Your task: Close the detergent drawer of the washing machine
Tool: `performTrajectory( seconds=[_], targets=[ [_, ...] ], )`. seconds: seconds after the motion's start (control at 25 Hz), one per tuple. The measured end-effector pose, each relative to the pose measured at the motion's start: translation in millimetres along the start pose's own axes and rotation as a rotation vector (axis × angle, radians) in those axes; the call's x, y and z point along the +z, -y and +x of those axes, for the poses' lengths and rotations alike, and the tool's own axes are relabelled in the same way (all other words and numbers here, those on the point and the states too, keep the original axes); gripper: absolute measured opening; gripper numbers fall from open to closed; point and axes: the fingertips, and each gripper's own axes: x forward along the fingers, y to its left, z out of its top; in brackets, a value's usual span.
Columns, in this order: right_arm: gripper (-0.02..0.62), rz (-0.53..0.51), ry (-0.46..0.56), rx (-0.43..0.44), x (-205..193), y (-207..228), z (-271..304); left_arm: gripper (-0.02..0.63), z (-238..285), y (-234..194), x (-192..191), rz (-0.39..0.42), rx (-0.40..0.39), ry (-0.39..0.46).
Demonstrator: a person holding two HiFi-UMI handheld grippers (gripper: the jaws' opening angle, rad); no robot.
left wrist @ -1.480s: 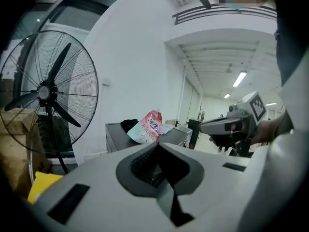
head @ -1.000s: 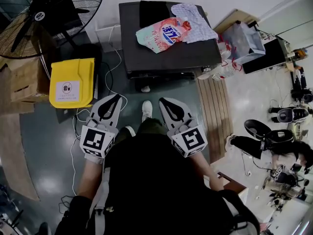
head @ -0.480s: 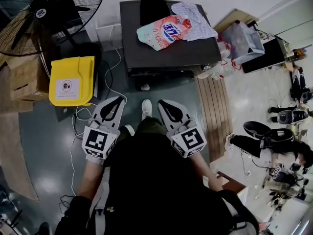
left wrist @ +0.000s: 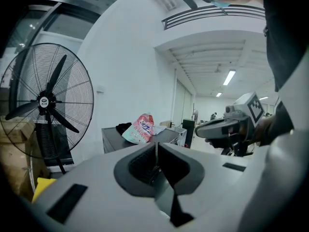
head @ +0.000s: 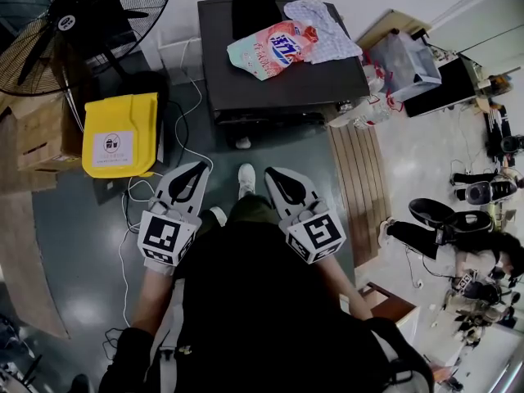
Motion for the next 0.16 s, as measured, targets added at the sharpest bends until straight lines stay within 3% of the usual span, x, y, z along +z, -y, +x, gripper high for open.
performTrajectory(
  seconds=[0.16],
  targets=[
    [0.015, 0.014, 0.007, -0.006, -2.0, -0.6, -2.2, 0.011, -2.5, 2.2, -4.7, -0.012, -0.012, 0.005]
  ],
)
